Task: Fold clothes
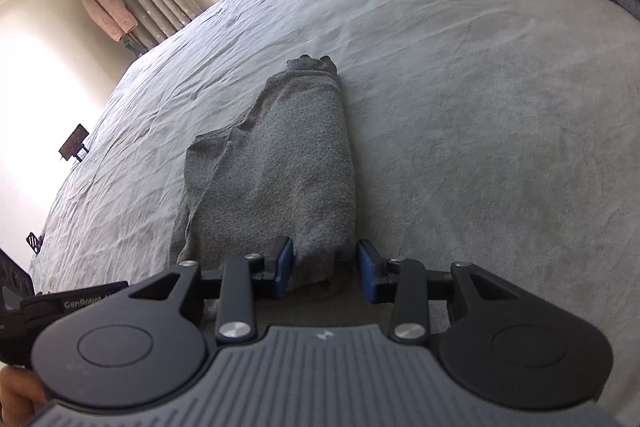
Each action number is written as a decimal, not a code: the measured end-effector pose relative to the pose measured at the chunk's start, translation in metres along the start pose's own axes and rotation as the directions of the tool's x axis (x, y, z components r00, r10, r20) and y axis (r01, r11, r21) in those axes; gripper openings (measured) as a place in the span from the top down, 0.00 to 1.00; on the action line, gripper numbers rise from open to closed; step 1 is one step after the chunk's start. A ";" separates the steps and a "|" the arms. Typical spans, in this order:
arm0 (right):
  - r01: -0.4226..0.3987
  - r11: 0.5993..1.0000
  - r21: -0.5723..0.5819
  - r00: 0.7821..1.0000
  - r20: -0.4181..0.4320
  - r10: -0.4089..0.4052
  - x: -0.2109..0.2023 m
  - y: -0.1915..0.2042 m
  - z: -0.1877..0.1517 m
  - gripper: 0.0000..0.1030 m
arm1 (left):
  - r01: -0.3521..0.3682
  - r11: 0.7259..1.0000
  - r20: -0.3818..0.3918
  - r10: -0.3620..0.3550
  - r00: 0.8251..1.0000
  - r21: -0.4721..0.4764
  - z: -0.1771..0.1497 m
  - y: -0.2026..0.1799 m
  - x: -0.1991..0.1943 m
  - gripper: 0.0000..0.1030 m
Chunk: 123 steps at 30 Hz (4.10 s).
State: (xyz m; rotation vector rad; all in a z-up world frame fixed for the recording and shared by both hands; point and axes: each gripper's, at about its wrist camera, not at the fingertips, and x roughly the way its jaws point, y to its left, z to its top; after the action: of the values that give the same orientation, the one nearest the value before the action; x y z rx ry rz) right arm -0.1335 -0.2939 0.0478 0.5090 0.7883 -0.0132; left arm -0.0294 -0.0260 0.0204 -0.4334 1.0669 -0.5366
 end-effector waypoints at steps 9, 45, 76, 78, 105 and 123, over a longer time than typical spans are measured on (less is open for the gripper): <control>0.129 0.947 -0.294 0.991 0.015 -0.130 0.007 0.026 -0.020 0.54 | 0.055 0.995 0.009 -0.055 0.998 -0.085 0.011 0.009 -0.011 0.88; 0.080 0.995 0.056 0.992 0.098 -0.085 -0.006 -0.008 -0.007 0.63 | 0.026 0.998 -0.007 -0.027 1.000 -0.056 0.008 0.012 -0.009 0.89; 0.215 0.974 -0.064 0.967 0.154 -0.204 0.014 0.024 -0.019 0.80 | -0.014 1.000 0.016 0.014 1.000 0.024 -0.001 0.001 -0.008 0.88; 0.209 0.977 -0.045 0.970 0.137 -0.202 0.014 0.019 -0.018 0.80 | -0.021 0.999 0.017 0.021 1.000 0.034 -0.002 0.000 -0.008 0.88; 0.260 0.965 -0.032 0.958 0.131 -0.253 -0.014 0.001 -0.007 0.66 | -0.083 0.991 0.034 0.080 0.996 0.107 -0.009 -0.007 -0.003 0.87; 0.174 0.935 -0.309 0.984 0.024 -0.175 0.026 0.038 -0.022 0.54 | -0.057 0.997 0.007 0.057 0.998 0.051 -0.003 0.001 -0.001 0.86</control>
State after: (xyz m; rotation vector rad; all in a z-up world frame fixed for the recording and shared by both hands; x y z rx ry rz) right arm -0.1224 -0.2466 0.0338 0.1397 0.8194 -0.0519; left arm -0.0321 -0.0243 0.0196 -0.3585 1.0544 -0.5108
